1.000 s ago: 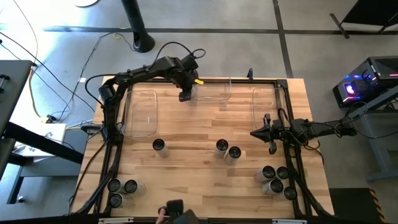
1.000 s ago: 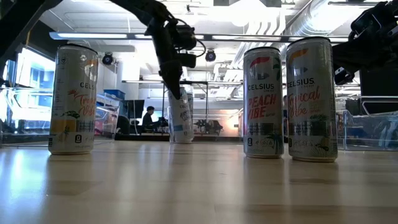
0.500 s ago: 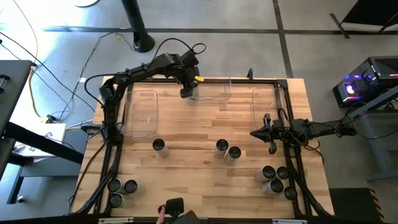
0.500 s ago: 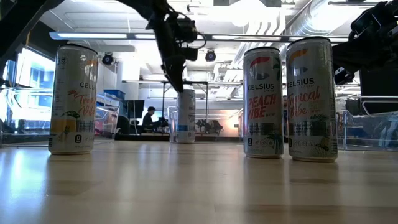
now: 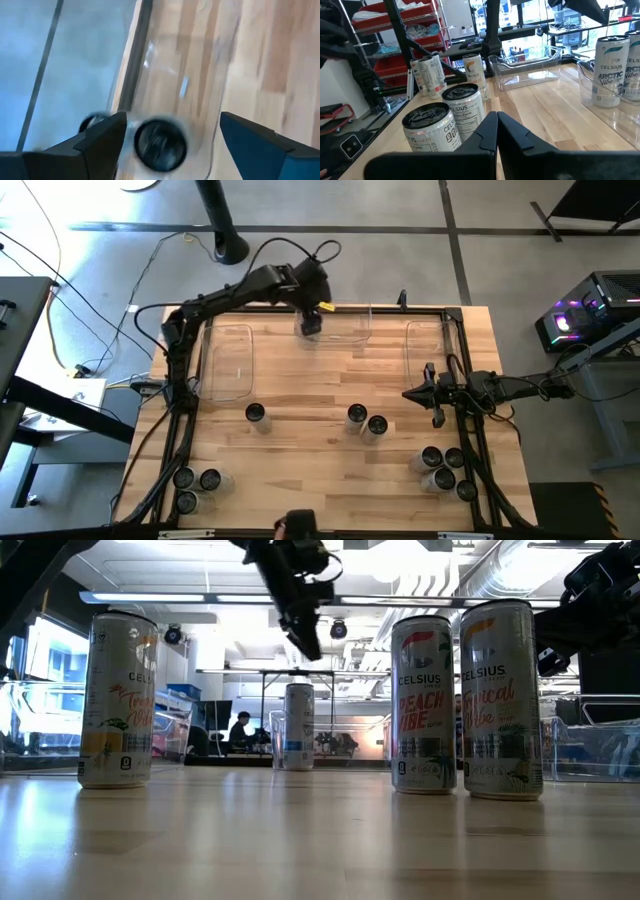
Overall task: Sort soda cans
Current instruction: Put the white and blue soda can into the middle transparent bin
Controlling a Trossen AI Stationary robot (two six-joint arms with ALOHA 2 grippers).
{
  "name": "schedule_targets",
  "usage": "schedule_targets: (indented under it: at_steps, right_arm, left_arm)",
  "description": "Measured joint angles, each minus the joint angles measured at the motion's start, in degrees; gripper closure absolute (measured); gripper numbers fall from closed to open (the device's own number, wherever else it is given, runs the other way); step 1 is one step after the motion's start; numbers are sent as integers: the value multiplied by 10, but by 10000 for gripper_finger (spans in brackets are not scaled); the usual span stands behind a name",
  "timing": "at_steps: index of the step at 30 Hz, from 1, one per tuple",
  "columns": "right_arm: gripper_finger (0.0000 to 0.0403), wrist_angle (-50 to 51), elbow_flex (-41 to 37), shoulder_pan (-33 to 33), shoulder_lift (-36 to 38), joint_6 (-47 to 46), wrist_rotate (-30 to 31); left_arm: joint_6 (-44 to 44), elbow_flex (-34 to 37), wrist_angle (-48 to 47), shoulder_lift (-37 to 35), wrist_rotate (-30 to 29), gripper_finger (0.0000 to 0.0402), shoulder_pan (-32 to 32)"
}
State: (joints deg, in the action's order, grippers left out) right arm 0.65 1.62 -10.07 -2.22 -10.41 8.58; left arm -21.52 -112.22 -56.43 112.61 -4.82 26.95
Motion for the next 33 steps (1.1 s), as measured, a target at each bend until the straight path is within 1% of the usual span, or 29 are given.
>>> schedule_targets:
  at_steps: [4, 8, 14, 17, 25, 33]
  right_arm:
    - [402, 0, 0, 0, 0, 0, 0]
    - [402, 0, 0, 0, 0, 0, 0]
    - [402, 0, 0, 0, 0, 0, 2]
    - [402, 0, 0, 0, 0, 0, 2]
    - [402, 0, 0, 0, 0, 0, 1]
    - [402, 0, 0, 0, 0, 0, -1]
  left_arm:
    - [6, 0, 40, 30, -27, 117, -8]
    - [14, 0, 62, 72, -41, 156, -7]
    - [-8, 0, 70, 125, -130, 211, -17]
    - [-18, -1, 70, 133, -149, 231, -19]
    - [-32, -1, 56, 134, -161, 261, -21]
    - [-38, -1, 34, 134, -164, 269, -21]
